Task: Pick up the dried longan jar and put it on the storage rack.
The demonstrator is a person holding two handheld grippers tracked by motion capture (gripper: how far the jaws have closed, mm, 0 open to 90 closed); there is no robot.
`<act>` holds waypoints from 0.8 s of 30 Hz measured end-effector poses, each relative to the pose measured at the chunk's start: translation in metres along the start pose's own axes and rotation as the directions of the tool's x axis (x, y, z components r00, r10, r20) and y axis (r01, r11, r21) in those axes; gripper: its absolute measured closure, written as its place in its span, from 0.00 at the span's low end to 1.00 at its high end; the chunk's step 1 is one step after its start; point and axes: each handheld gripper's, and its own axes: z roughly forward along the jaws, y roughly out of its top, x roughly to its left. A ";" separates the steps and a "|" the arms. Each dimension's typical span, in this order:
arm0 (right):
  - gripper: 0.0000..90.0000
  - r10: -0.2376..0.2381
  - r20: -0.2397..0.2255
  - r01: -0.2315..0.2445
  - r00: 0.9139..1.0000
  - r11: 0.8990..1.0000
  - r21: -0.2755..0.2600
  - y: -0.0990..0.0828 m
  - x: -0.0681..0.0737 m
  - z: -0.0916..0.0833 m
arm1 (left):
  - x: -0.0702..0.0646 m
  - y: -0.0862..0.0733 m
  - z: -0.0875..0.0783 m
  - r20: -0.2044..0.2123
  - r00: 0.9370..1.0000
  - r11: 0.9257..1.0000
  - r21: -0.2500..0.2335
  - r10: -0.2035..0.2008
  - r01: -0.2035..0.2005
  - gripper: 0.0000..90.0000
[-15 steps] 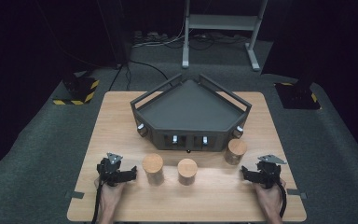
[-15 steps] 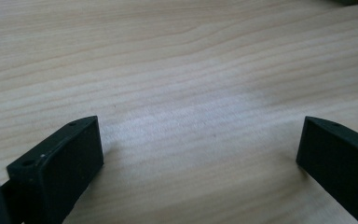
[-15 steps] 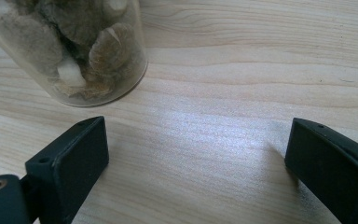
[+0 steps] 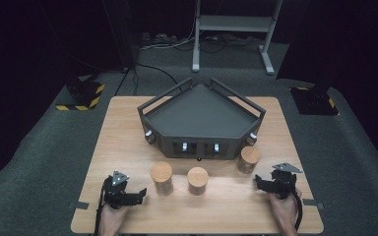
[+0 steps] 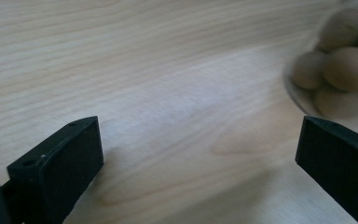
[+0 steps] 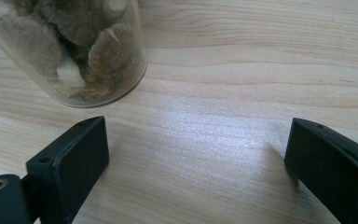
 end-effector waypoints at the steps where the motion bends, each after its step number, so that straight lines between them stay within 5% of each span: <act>1: 0.06 0.000 0.000 0.000 1.000 1.000 0.000 0.000 0.000 0.000 | -0.002 -0.001 -0.002 0.011 1.000 1.000 0.005 0.013 -0.013 0.01; 13: 0.06 0.000 0.001 0.000 1.000 1.000 0.000 0.000 0.000 0.000 | -0.032 -0.016 -0.015 0.116 0.989 0.995 0.008 0.095 -0.096 0.01; 24: 0.06 0.001 0.001 -0.001 1.000 1.000 -0.001 0.000 0.000 0.000 | -0.051 -0.018 -0.011 0.151 0.983 0.995 -0.027 0.103 -0.101 0.01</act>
